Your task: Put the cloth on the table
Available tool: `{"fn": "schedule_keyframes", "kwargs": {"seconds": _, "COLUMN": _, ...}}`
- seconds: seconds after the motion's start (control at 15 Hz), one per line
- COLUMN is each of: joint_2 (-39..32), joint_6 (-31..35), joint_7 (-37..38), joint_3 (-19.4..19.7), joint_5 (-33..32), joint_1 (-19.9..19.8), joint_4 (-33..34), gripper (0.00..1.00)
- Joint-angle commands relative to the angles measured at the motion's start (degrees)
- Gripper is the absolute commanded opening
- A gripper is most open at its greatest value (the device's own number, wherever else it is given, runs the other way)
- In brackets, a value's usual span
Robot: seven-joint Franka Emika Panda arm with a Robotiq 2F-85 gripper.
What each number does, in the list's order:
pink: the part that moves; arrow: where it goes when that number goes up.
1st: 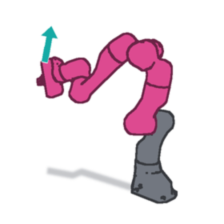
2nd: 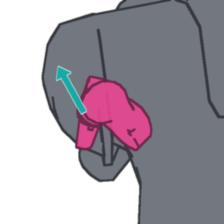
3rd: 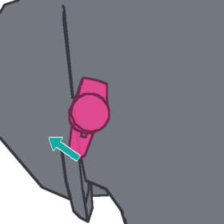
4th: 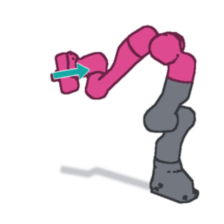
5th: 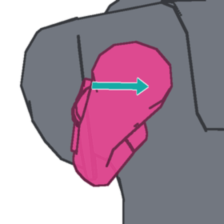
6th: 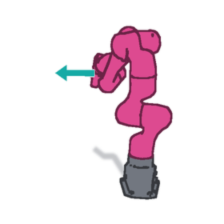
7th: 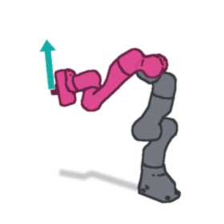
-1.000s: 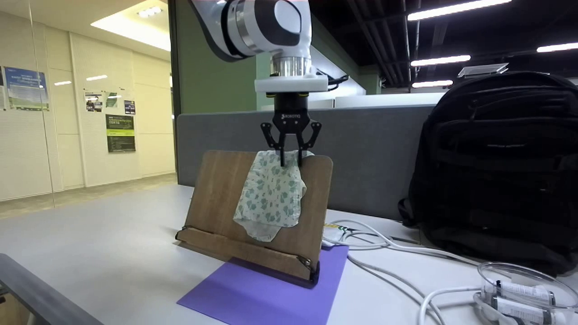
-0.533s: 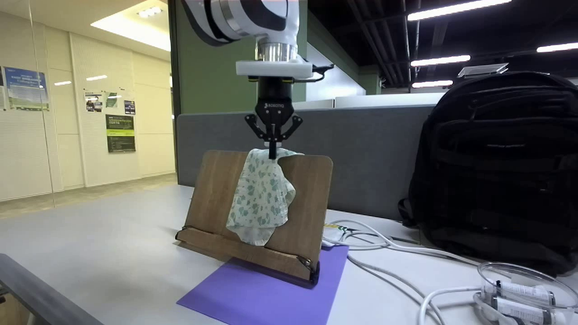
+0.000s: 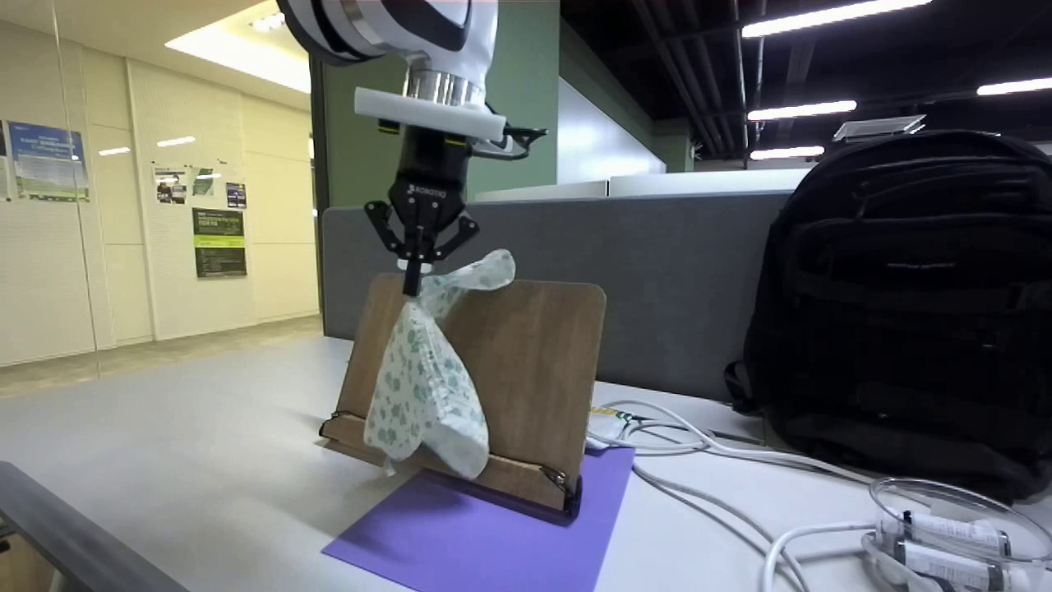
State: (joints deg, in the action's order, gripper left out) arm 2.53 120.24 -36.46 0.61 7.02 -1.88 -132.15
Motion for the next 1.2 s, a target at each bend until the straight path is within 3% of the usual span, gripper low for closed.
{"fn": "schedule_keyframes", "kwargs": {"seconds": 0.0, "joint_2": 2.2, "joint_6": -4.5, "joint_7": -3.4, "joint_3": -0.3, "joint_5": 2.2, "joint_1": 1.8, "joint_4": -2.6, "gripper": 0.00}}
{"fn": "schedule_keyframes", "kwargs": {"seconds": 0.27, "joint_2": 1.1, "joint_6": -9.5, "joint_7": -5.6, "joint_3": -0.8, "joint_5": 3.7, "joint_1": 3.2, "joint_4": -2.9, "gripper": 0.00}}
{"fn": "schedule_keyframes", "kwargs": {"seconds": 0.33, "joint_2": 0.9, "joint_6": -9.9, "joint_7": -5.1, "joint_3": -0.8, "joint_5": 3.9, "joint_1": 3.3, "joint_4": -3.0, "gripper": 0.07}}
{"fn": "schedule_keyframes", "kwargs": {"seconds": 0.4, "joint_2": 0.8, "joint_6": -9.6, "joint_7": -3.8, "joint_3": -0.8, "joint_5": 4.2, "joint_1": 3.2, "joint_4": -3.0, "gripper": 0.28}}
{"fn": "schedule_keyframes", "kwargs": {"seconds": 1.07, "joint_2": 1.6, "joint_6": -5.5, "joint_7": -0.4, "joint_3": -0.5, "joint_5": 4.0, "joint_1": 2.6, "joint_4": -4.0, "gripper": 0.95}}
{"fn": "schedule_keyframes", "kwargs": {"seconds": 1.13, "joint_2": 1.8, "joint_6": -4.3, "joint_7": 0.6, "joint_3": -0.6, "joint_5": 3.5, "joint_1": 2.6, "joint_4": -4.3, "gripper": 0.98}}
